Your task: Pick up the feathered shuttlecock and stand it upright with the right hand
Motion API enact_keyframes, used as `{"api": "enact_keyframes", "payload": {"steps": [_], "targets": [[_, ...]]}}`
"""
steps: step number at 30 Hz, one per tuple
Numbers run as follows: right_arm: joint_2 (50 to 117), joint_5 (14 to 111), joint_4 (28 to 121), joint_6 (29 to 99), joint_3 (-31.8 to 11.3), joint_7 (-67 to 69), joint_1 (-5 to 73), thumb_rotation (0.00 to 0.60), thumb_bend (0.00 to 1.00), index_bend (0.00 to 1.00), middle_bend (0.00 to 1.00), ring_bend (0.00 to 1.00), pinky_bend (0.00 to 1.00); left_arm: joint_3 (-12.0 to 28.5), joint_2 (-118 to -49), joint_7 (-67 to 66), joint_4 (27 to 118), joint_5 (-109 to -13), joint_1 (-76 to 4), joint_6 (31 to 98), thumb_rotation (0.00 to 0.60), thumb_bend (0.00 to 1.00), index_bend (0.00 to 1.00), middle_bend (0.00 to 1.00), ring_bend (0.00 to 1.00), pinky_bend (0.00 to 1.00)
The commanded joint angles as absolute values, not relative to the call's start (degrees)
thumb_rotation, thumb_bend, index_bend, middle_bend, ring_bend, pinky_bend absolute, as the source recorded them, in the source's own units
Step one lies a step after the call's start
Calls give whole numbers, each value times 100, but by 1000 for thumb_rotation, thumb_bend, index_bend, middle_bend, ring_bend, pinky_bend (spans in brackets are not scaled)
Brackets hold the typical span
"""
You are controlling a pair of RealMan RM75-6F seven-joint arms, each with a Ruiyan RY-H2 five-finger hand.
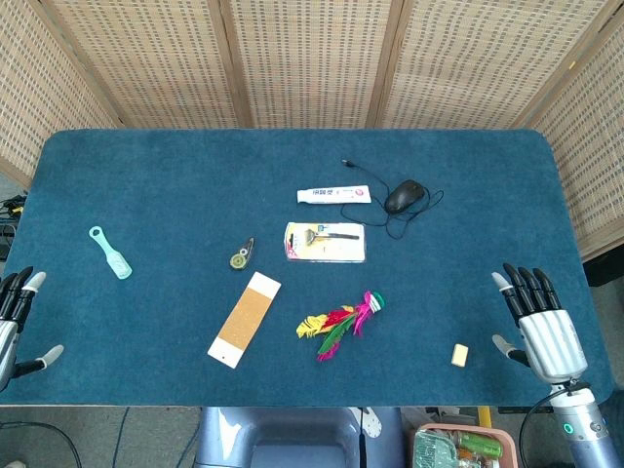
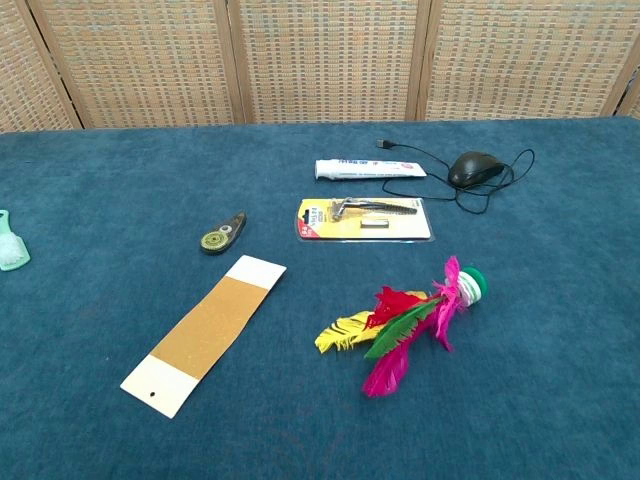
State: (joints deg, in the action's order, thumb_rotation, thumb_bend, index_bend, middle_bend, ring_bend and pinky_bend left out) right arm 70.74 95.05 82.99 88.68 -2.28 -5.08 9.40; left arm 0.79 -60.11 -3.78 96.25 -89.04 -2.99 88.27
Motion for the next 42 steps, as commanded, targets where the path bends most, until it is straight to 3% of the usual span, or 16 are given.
{"api": "enact_keyframes", "payload": {"steps": [1,7,14,20,29,42], "targets": [[7073,9506,8290,8843,-222,-506,949,600,0,0,0,0,0,81,-6013,-381,9622,-8895,-304,8813,600,0,0,0,0,0],[7057,9714,8299,8276,-84,-52,1295,600,0,19,0,0,0,101,-6061,-465,9624,-8804,-327,8732,600,0,0,0,0,0],[7380,10346,7880,7493,-32,741,2189,600,0,205,0,0,0,169,-6161,-640,9606,-8728,-406,8641,600,0,0,0,0,0],[7925,10686,7349,6840,0,1151,2919,600,12,286,0,0,0,221,-6197,-681,9584,-8518,-468,8464,600,0,0,0,0,0],[8732,10949,6743,6305,161,917,3464,600,128,325,11,0,0,252,-6199,-671,9561,-8389,-469,8422,600,0,0,0,0,0],[9349,10693,6580,6239,79,533,3668,600,227,352,25,0,0,248,-6168,-609,9568,-8391,-460,8438,600,0,0,0,0,0]]}}
